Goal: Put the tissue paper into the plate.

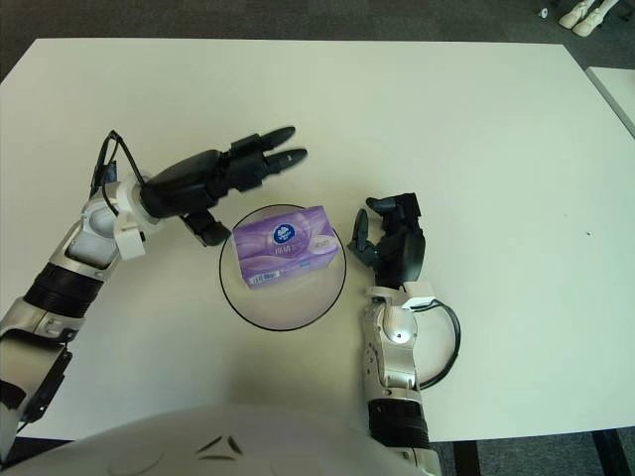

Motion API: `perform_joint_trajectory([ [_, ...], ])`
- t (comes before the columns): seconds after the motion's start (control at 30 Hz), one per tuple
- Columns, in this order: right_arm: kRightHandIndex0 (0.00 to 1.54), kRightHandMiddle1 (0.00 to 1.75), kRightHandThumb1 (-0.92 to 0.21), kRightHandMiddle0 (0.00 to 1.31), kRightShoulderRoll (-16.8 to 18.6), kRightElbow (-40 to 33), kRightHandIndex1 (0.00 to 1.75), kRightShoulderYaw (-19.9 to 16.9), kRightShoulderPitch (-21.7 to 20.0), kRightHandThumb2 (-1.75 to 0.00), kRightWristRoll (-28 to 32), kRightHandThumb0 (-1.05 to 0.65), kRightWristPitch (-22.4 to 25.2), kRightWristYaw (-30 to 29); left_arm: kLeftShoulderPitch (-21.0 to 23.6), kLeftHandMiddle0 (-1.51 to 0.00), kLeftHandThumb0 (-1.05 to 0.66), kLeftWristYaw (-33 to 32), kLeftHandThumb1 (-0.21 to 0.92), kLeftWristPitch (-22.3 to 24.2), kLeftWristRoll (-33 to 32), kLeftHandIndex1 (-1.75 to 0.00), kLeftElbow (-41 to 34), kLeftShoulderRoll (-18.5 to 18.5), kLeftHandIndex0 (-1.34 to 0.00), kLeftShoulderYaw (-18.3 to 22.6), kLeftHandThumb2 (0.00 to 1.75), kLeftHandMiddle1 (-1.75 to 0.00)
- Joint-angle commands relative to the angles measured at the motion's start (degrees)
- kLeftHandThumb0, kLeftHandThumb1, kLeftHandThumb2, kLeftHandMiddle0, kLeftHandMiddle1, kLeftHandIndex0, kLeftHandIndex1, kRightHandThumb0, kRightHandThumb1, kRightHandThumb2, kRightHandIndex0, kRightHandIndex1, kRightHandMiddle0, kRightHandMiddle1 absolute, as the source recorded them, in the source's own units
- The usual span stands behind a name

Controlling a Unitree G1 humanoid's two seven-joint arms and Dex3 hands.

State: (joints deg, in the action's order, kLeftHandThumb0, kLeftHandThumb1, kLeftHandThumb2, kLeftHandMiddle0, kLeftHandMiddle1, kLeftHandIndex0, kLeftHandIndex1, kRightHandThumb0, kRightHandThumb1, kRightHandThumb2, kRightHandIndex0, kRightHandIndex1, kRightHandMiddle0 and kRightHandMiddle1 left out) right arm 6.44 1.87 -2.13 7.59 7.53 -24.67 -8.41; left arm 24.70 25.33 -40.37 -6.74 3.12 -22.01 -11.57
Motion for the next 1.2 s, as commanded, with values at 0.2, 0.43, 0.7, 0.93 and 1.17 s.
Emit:
perform_joint_trajectory([
  [0.2,0.51,1.75,-0.66,0.35,1.8,5.4,1.38,-0.7,3.8,-0.89,0.8,-0.39,4.5,0.0,-0.8,-0.80,-0.49,-0.1,0.52,-2.6,-19.1,-1.68,9.3,13.8,-0.45,10.6,1.11,-1.68],
  [0.43,0.50,1.75,-0.71,0.32,1.4,5.5,1.37,-0.9,3.6,-0.83,-0.2,-0.38,5.4,-0.5,-5.8,-1.16,-0.54,-8.5,0.21,7.1,-23.3,-1.75,2.0,21.6,-0.70,12.6,1.45,-1.75],
  [0.7,0.49,1.75,-0.72,0.31,1.8,5.7,1.37,-1.0,3.5,-0.81,-0.3,-0.38,5.4,-0.8,-2.4,-1.39,-0.66,-13.7,-0.01,10.8,-21.5,-1.75,3.5,25.9,-0.91,15.6,1.73,-1.75],
  [0.93,0.49,1.75,-0.75,0.29,1.7,5.9,1.37,-0.8,3.5,-0.78,-0.3,-0.37,4.9,-0.8,-2.9,-1.47,-0.65,-17.6,0.00,12.5,-18.6,-1.75,4.7,27.0,-0.90,19.0,1.72,-1.75],
  [1.17,0.48,1.75,-0.78,0.27,1.7,5.9,1.36,-0.9,3.6,-0.74,-0.2,-0.37,4.7,-0.5,-5.6,-1.49,-0.63,-25.3,0.02,13.7,-11.7,-1.75,5.7,29.7,-0.88,20.6,1.69,-1.75],
])
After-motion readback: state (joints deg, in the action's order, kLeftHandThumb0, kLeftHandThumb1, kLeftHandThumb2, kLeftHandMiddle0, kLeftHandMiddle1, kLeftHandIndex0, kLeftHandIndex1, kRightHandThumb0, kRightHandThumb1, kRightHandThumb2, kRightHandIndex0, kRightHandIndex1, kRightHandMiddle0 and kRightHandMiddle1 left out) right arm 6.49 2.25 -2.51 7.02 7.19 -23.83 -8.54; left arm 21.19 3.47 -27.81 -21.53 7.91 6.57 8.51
